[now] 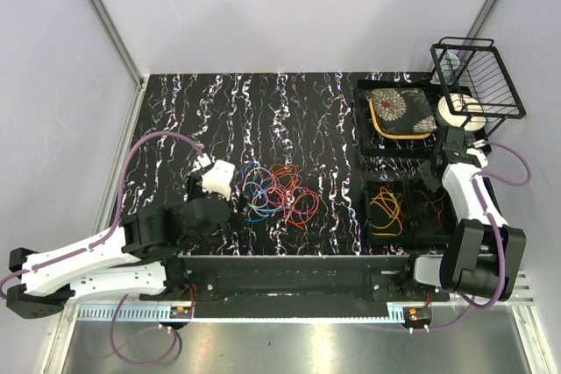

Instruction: Untangle the cables

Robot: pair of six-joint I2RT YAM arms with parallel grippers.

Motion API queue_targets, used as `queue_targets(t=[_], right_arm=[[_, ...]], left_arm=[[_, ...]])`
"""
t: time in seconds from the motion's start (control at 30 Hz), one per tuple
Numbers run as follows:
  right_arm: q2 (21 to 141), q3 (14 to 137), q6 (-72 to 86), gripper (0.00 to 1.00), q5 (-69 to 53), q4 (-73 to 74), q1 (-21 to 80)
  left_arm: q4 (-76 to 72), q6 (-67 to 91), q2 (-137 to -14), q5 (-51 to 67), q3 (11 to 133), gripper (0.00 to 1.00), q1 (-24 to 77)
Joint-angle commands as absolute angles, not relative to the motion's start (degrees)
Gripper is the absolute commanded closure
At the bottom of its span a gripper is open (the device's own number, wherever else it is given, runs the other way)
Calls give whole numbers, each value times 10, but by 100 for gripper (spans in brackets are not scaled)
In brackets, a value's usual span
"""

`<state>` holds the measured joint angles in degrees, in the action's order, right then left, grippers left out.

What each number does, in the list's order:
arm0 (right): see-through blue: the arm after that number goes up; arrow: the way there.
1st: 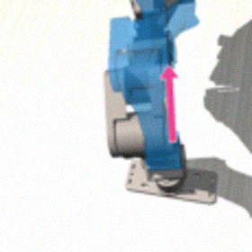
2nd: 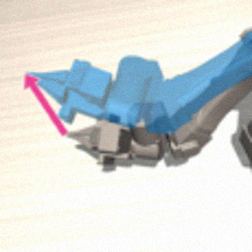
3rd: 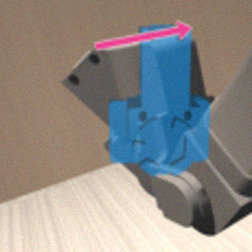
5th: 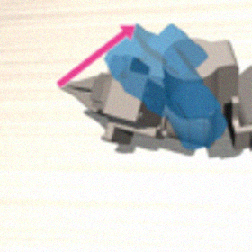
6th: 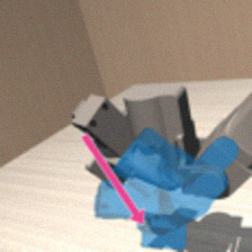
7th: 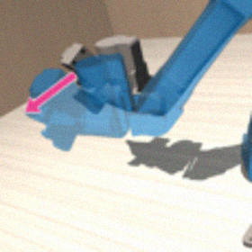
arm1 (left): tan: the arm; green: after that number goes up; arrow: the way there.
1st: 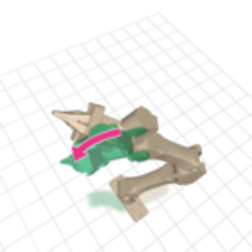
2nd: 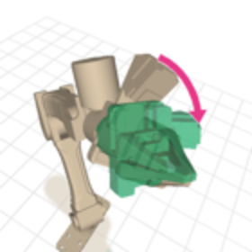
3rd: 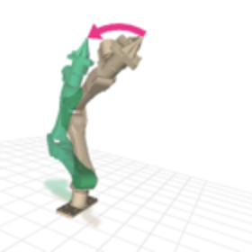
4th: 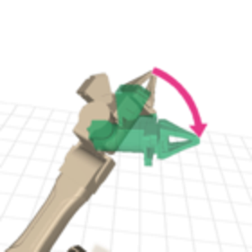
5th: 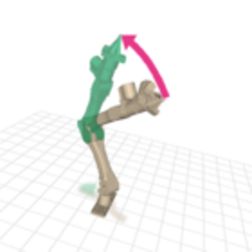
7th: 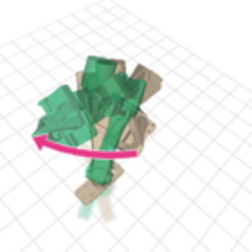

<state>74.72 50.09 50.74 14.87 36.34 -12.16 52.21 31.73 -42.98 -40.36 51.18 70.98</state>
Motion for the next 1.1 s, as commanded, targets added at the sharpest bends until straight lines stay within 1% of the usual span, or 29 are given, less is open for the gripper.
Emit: queue_targets(t=[0.0, 0.03, 0.1, 0.43, 0.6, 0.67, 0.73, 0.77, 0.8, 0.97, 1.07], right_arm=[[729, 474, 504, 76, 152, 358, -127], [729, 473, 502, 84, 152, 357, -129], [727, 472, 502, 88, 156, 357, -130], [692, 489, 483, 88, 163, 376, -131], [662, 483, 475, 83, 155, 391, -131], [655, 479, 471, 83, 157, 393, -131], [648, 473, 467, 86, 158, 394, -131], [647, 468, 467, 90, 160, 395, -131], [644, 464, 468, 100, 160, 395, -131], [631, 418, 486, 100, 172, 390, -134], [630, 378, 493, 100, 140, 352, -143]], left_arm=[[500, 315, -434, -424, 513, 3, 712], [500, 315, -434, -424, 513, 3, 712], [500, 316, -437, -424, 513, 3, 712], [502, 315, -449, -428, 513, 3, 712], [502, 315, -454, -429, 514, 3, 712], [503, 315, -457, -428, 513, 3, 712], [503, 316, -458, -428, 514, 3, 712], [502, 315, -459, -428, 514, 3, 712], [502, 315, -459, -428, 514, 3, 712], [504, 316, -461, -428, 514, 3, 712], [504, 317, -461, -428, 513, 3, 712]])
